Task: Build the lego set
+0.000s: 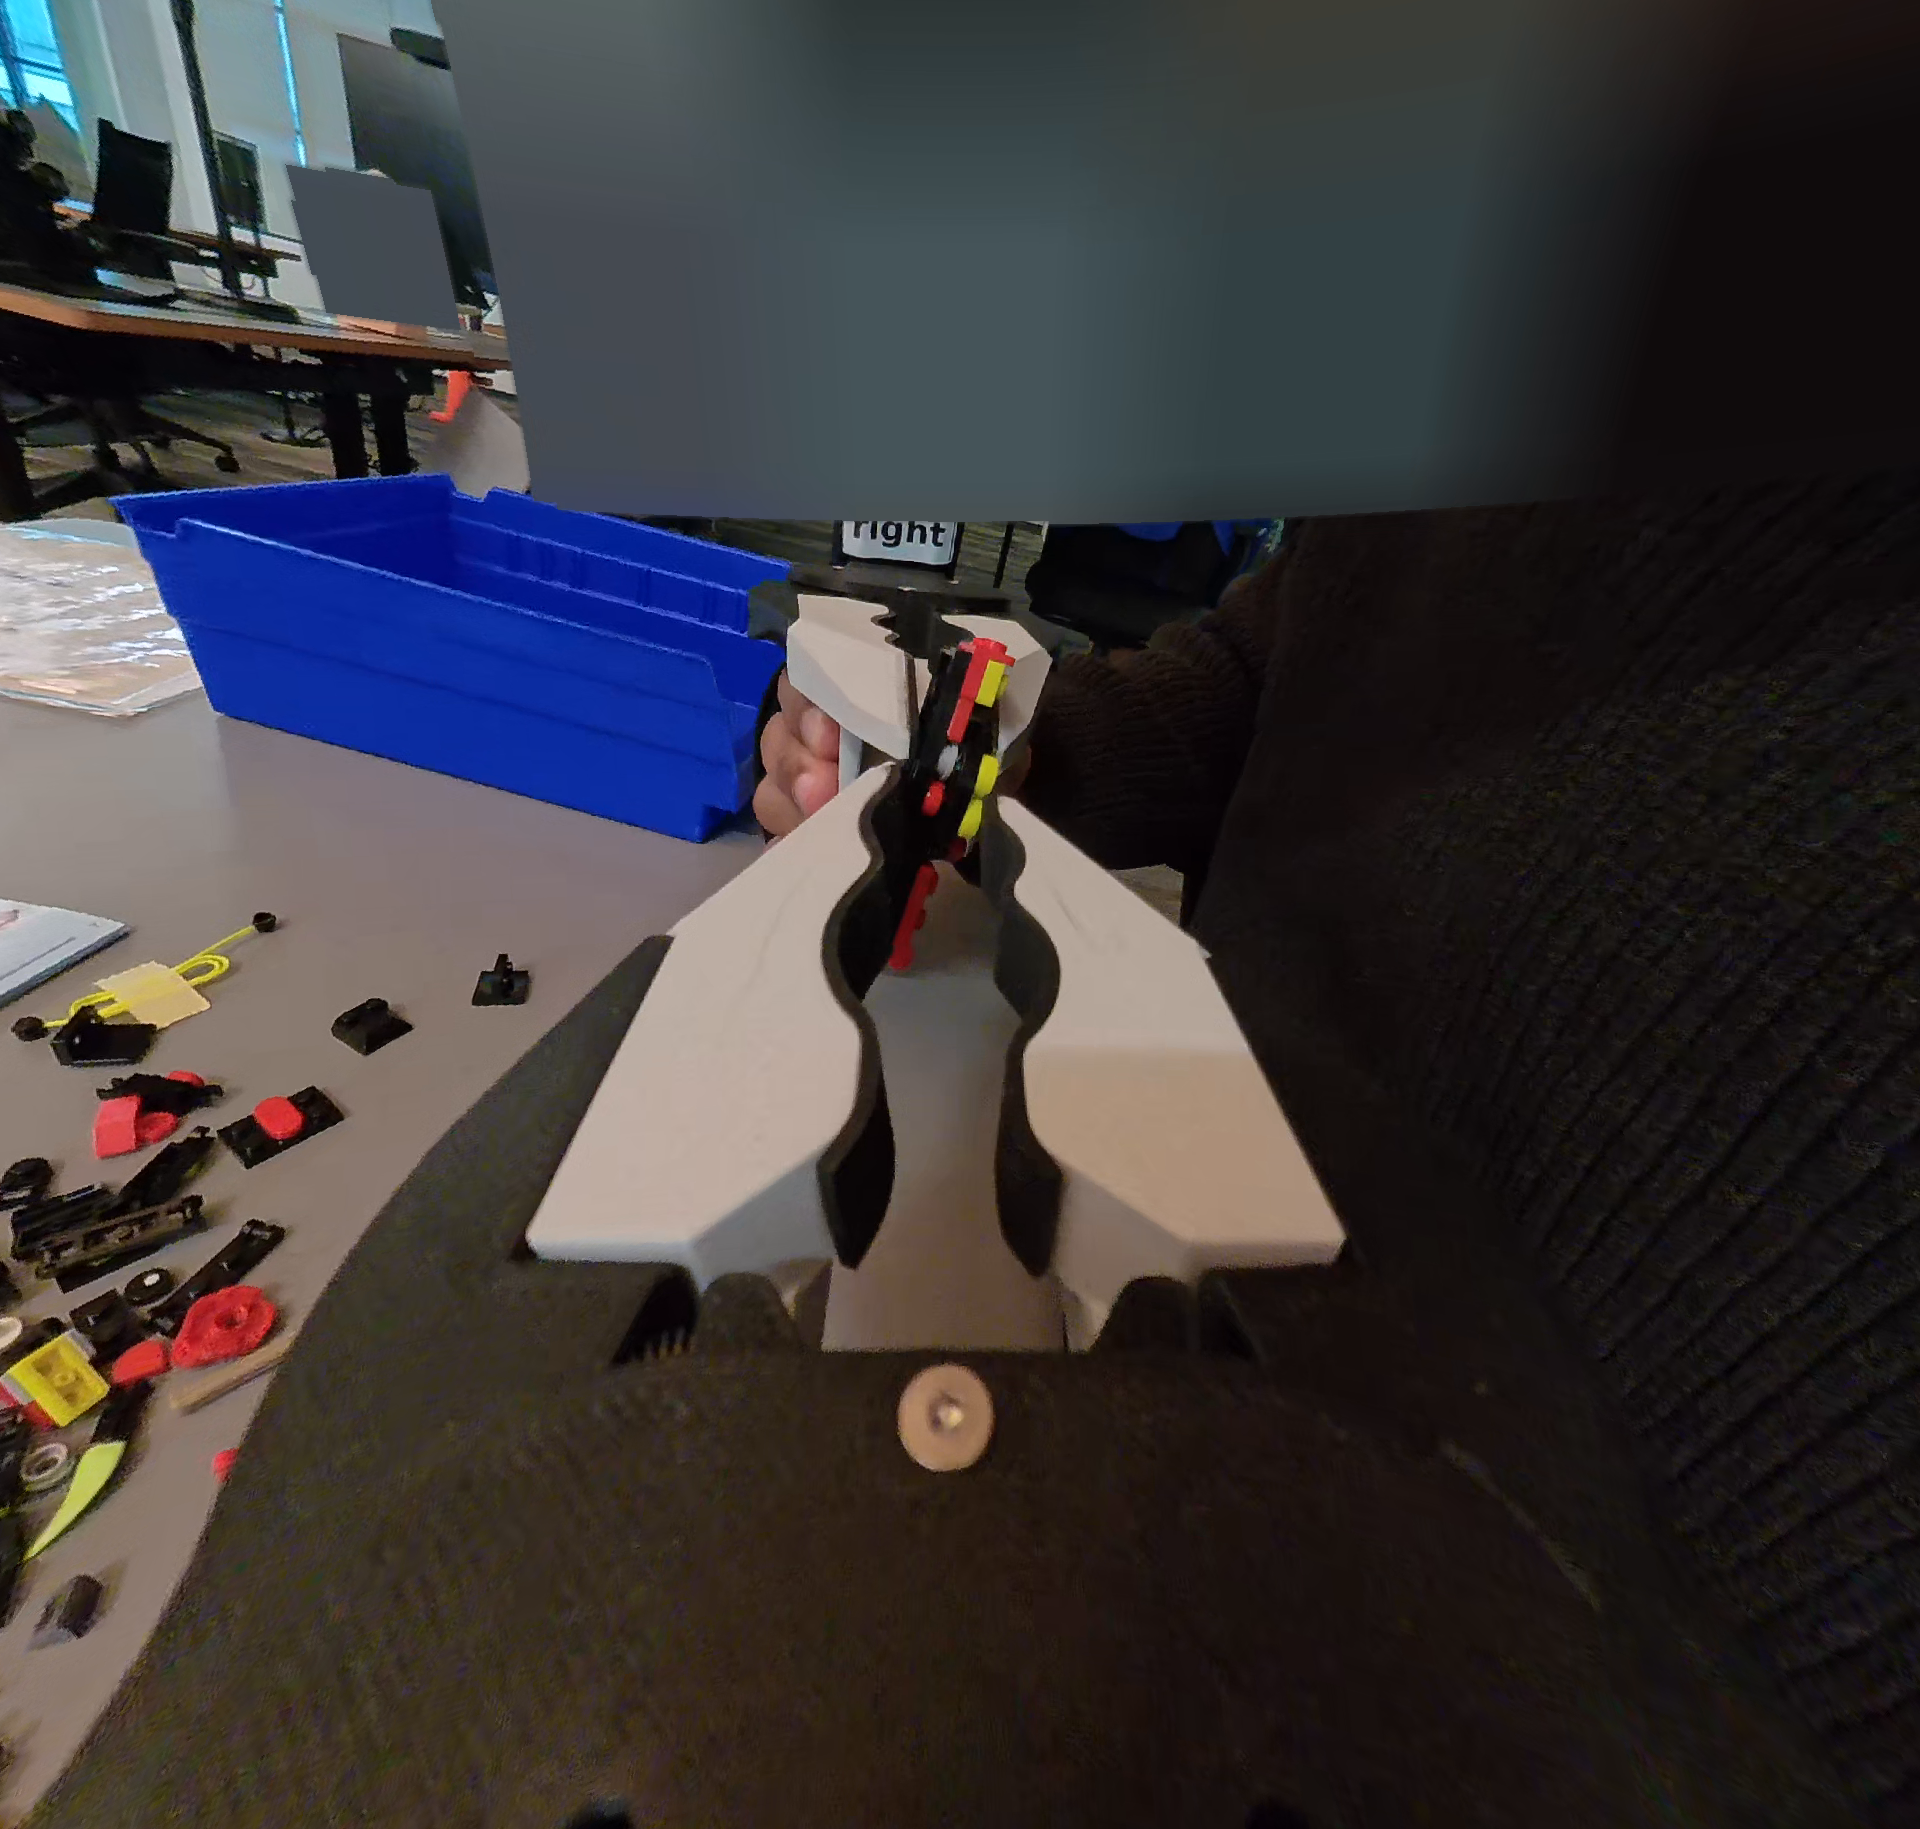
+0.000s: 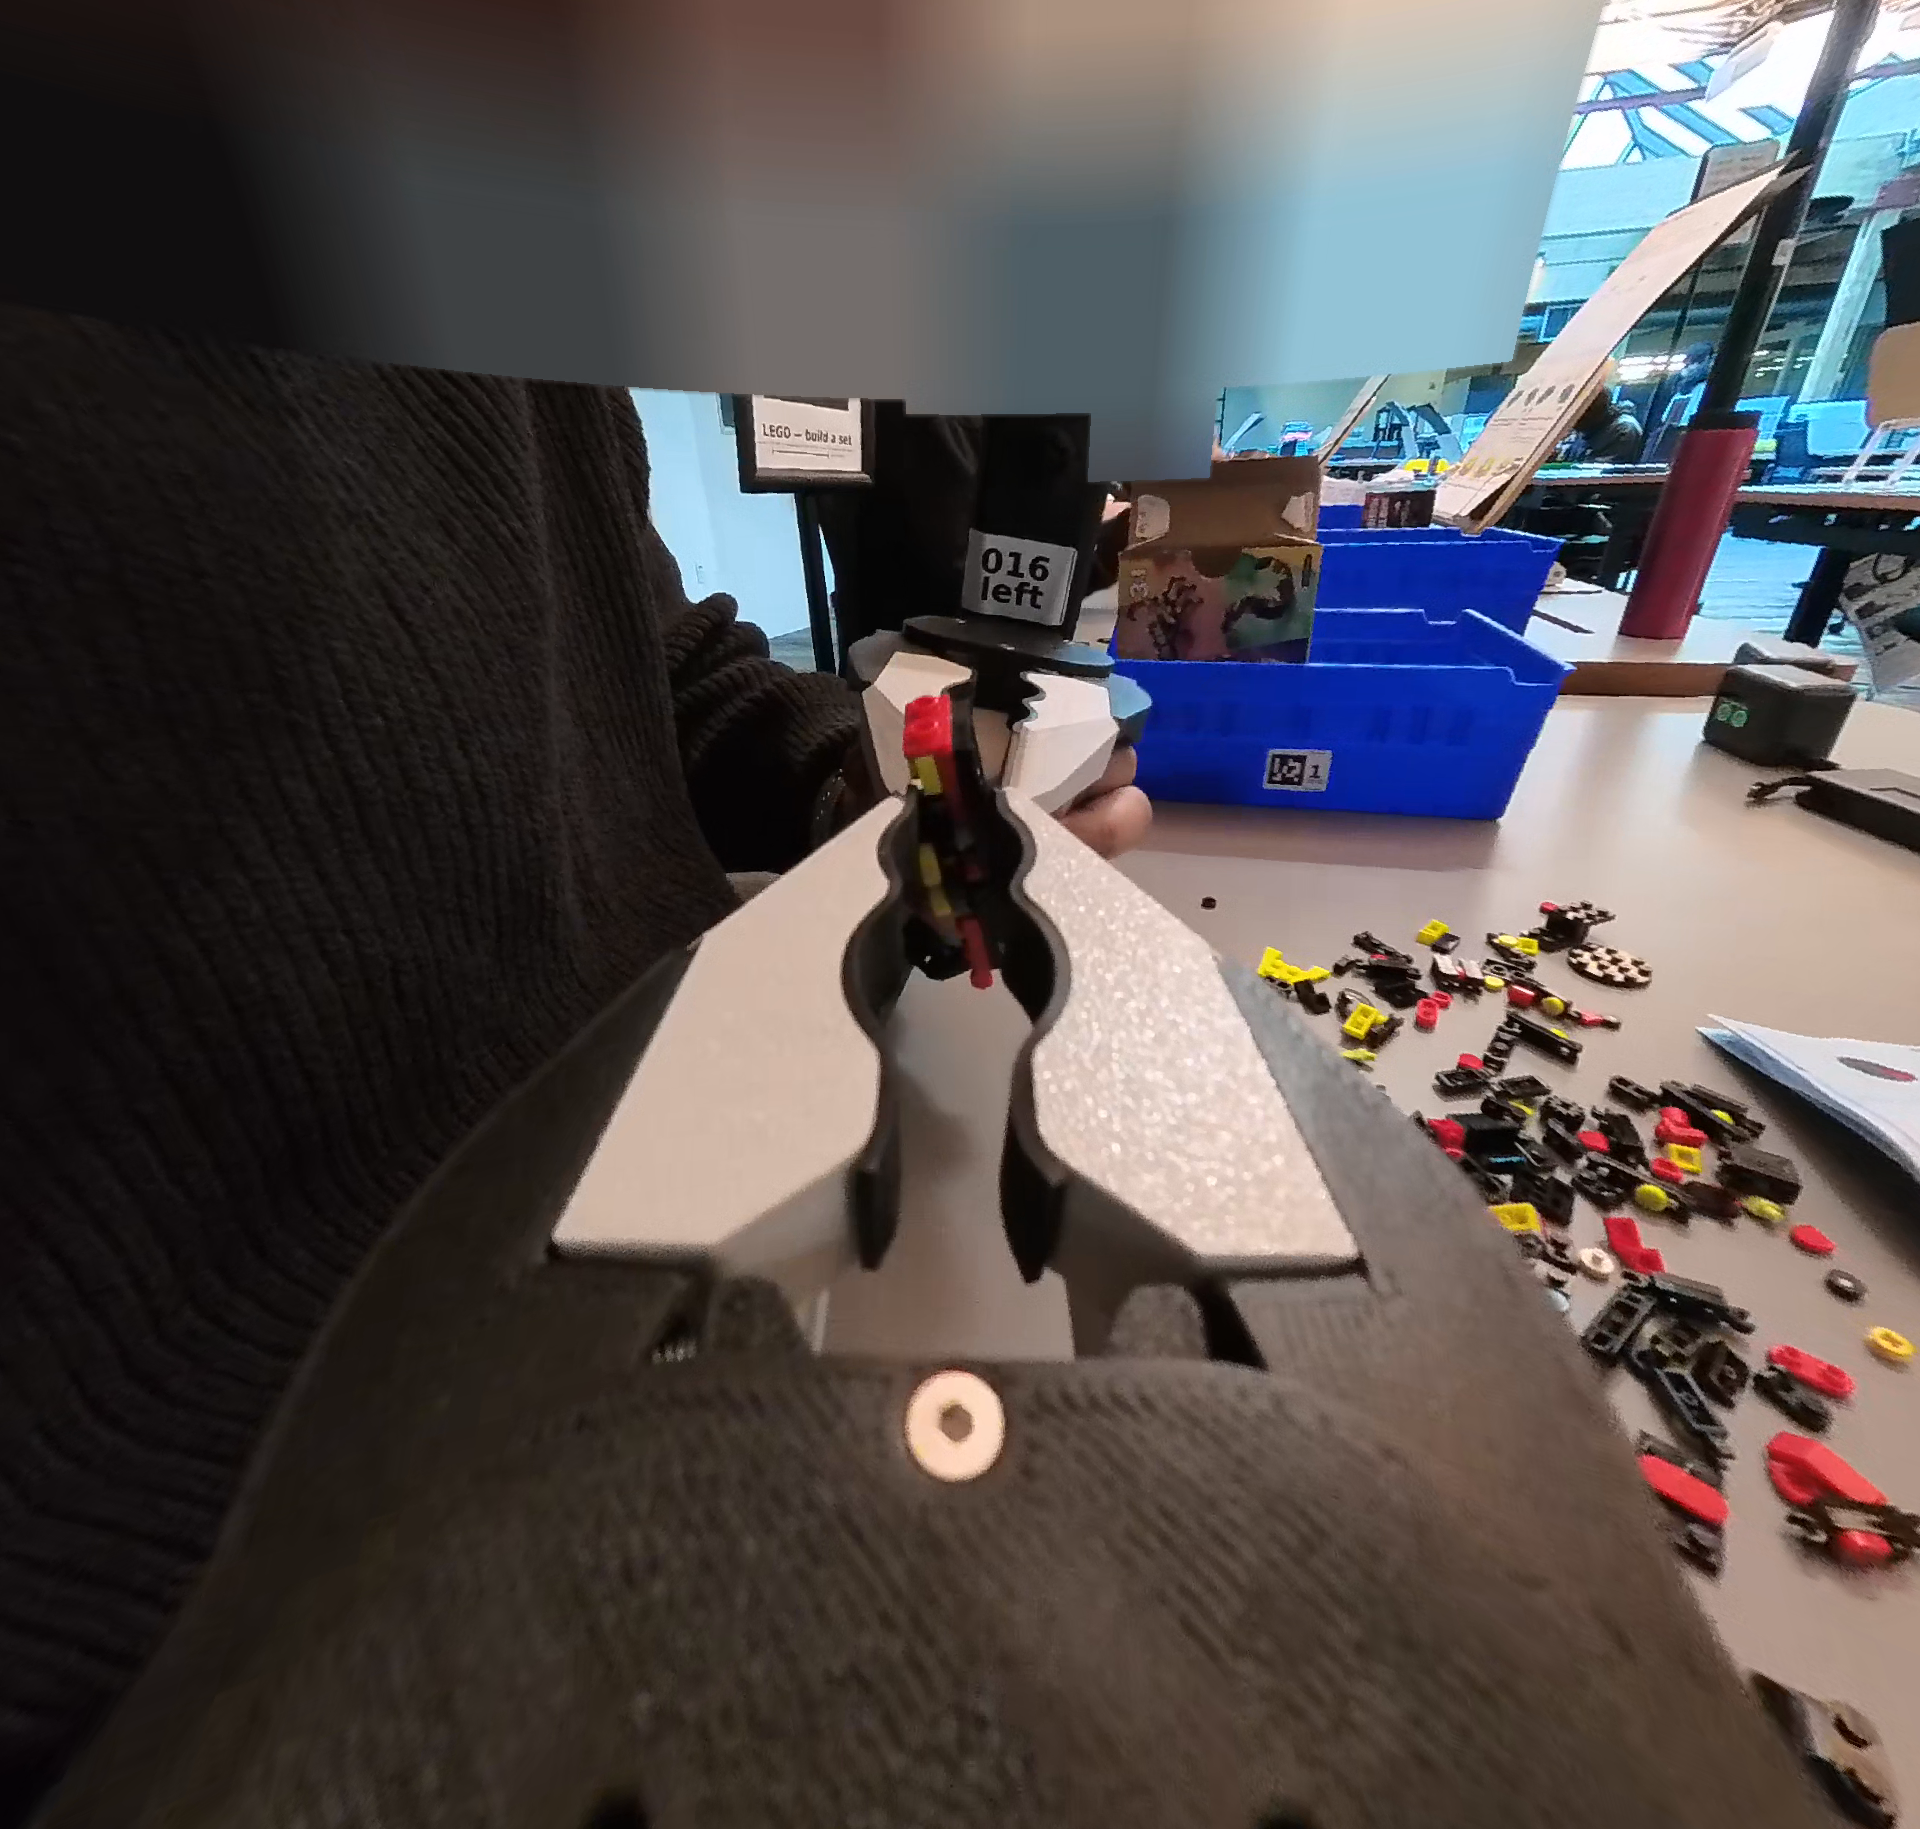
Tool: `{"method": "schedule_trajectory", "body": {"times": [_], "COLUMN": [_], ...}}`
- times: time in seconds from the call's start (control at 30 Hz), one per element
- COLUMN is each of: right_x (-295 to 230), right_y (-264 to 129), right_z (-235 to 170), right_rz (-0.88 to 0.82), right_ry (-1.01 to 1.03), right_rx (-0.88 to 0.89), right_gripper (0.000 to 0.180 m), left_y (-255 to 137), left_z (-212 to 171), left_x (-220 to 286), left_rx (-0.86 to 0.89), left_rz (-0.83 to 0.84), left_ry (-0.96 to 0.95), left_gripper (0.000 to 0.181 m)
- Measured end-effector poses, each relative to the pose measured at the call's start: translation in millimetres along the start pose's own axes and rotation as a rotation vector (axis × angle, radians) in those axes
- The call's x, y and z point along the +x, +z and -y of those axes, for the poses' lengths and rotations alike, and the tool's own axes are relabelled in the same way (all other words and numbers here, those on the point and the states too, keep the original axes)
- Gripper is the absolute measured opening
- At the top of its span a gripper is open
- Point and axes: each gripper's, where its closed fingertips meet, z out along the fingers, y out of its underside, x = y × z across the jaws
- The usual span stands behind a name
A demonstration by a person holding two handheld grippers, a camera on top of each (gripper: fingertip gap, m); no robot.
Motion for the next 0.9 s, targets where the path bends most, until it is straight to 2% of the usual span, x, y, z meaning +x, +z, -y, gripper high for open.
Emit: {"method": "schedule_trajectory", "body": {"times": [0.5, 0.63, 0.9], "right_x": [9, 12, 18], "right_y": [-2, -4, 2], "right_z": [-3, -7, -53], "right_rz": [-0.027, -0.037, -0.047], "right_ry": [0.030, 0.042, 0.169], "right_rx": [-0.014, -0.039, -0.282], "right_gripper": [0.011, 0.011, 0.011], "left_y": [0, -3, 0], "left_z": [-1, 0, -14], "left_x": [-8, -12, -21], "left_rx": [0.025, 0.032, -0.044], "left_rz": [-0.001, 0.037, 0.074], "left_ry": [-0.074, -0.039, -0.063], "left_gripper": [0.011, 0.013, 0.023]}}
